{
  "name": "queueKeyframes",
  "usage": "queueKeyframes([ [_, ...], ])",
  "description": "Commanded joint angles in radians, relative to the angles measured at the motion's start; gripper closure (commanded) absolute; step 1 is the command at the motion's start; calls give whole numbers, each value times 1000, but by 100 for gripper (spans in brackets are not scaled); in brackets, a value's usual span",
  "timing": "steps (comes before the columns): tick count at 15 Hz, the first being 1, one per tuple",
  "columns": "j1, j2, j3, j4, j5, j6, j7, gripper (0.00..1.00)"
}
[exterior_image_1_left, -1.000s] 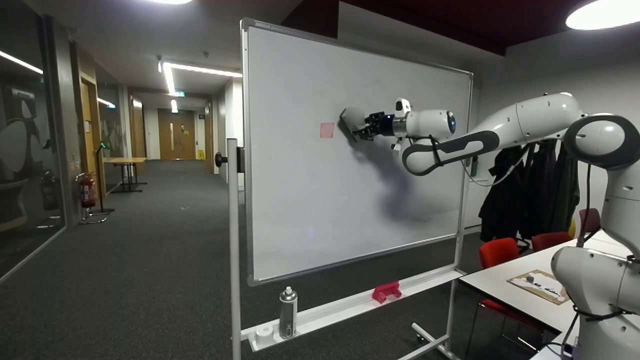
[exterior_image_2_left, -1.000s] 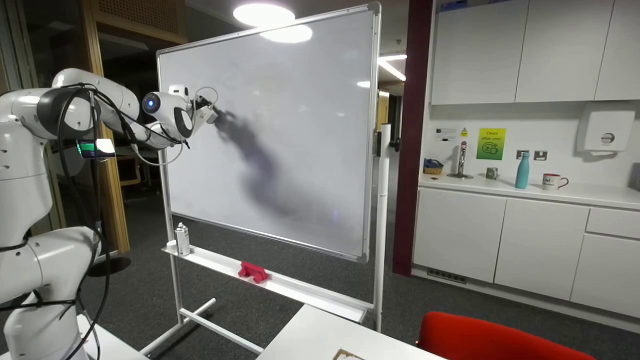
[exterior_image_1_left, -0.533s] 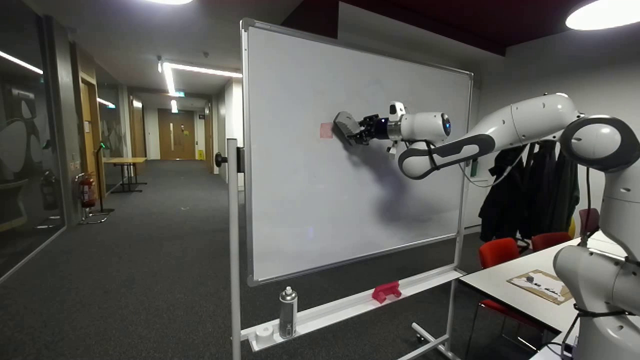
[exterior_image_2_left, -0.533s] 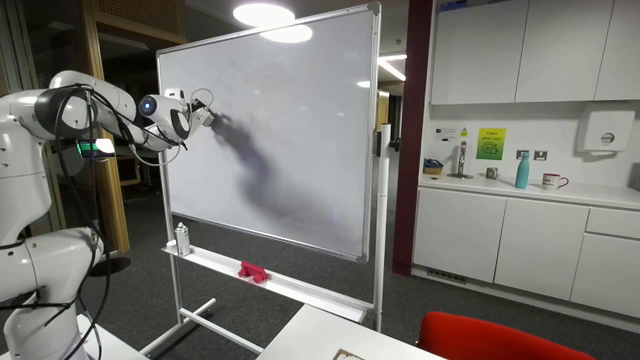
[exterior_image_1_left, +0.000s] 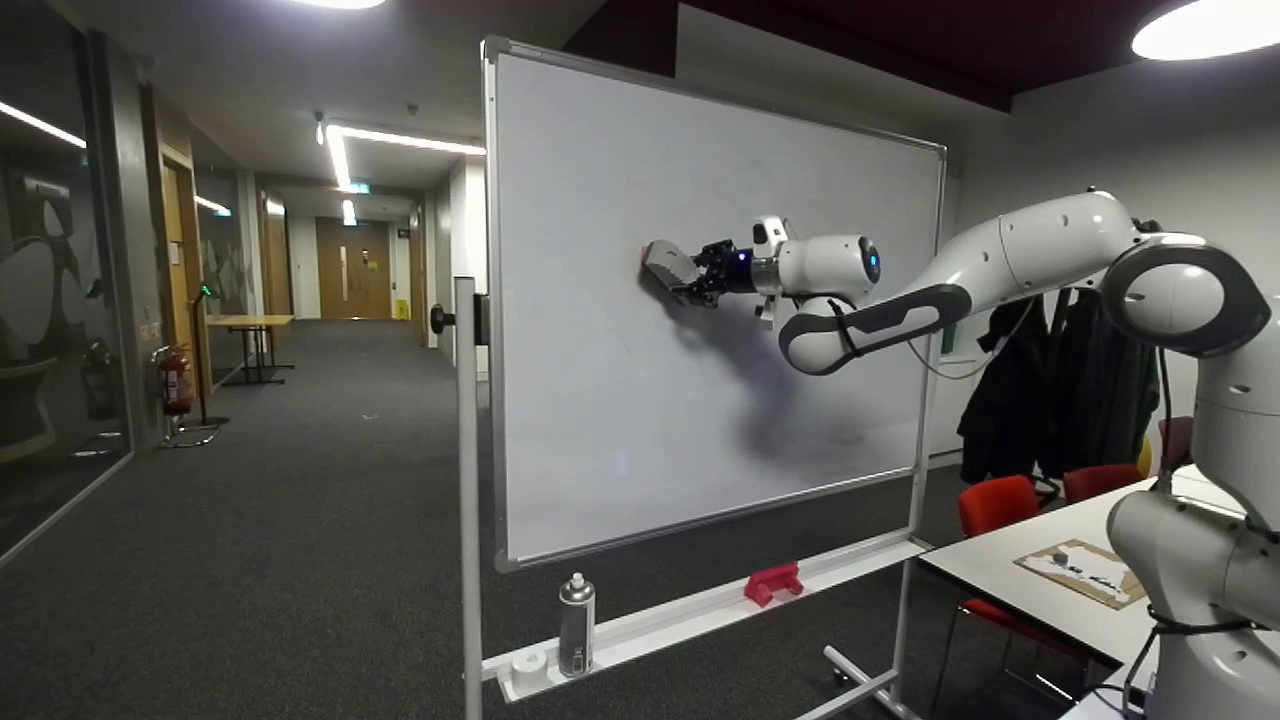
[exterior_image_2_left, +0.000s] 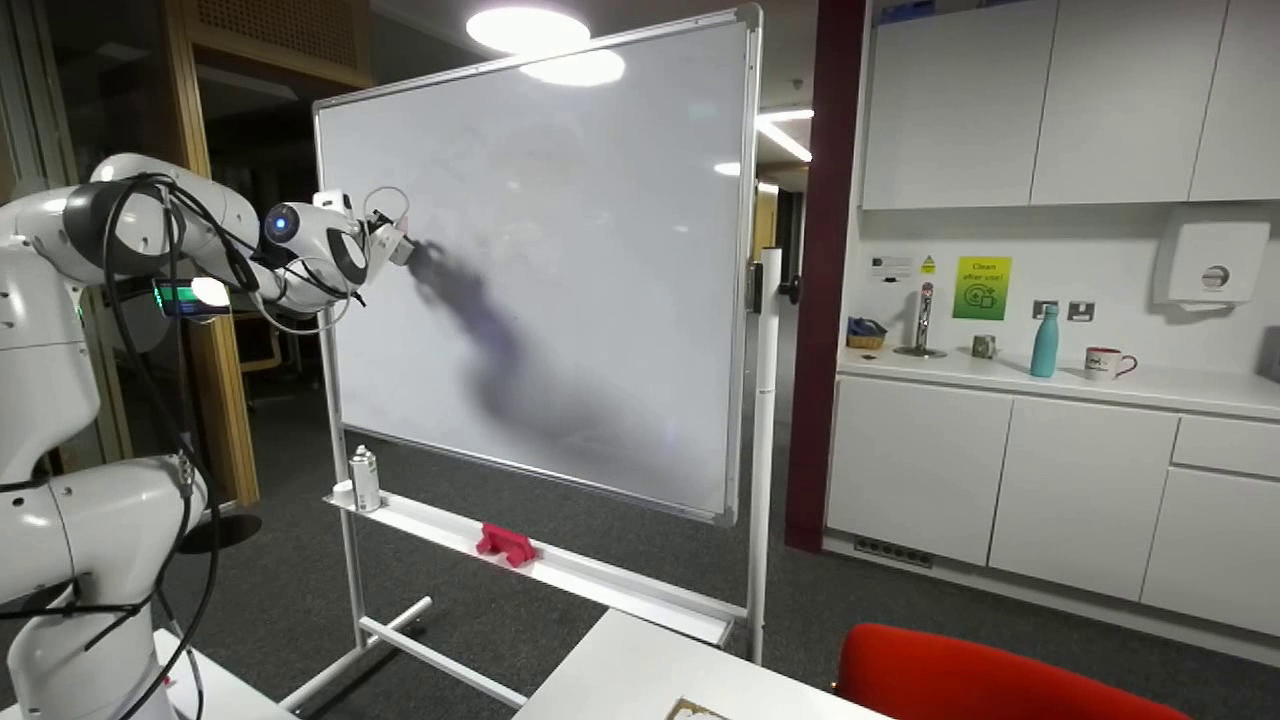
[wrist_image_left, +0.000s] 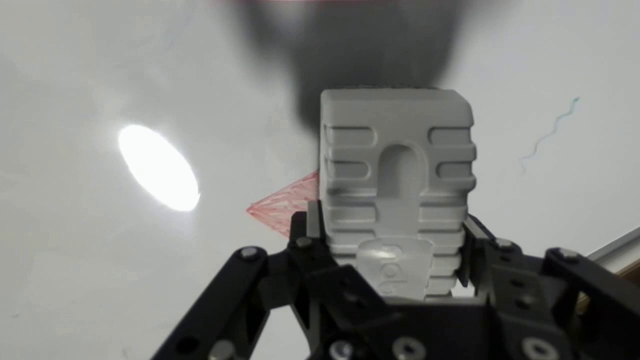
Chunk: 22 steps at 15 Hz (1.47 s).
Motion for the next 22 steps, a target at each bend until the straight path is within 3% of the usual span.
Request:
queueKeyframes([
  [1, -68, 82, 19, 89, -23, 0, -35, 65],
  [6, -143, 143, 58, 131, -36, 0, -44, 65],
  [7, -89, 114, 29, 91, -15, 0, -37, 40],
  [12, -107, 123, 46, 98, -21, 0, -37, 40],
  [13, -110, 131, 43, 113, -21, 0, -48, 65],
  [22, -188, 147, 110, 160, -86, 0, -90, 65],
])
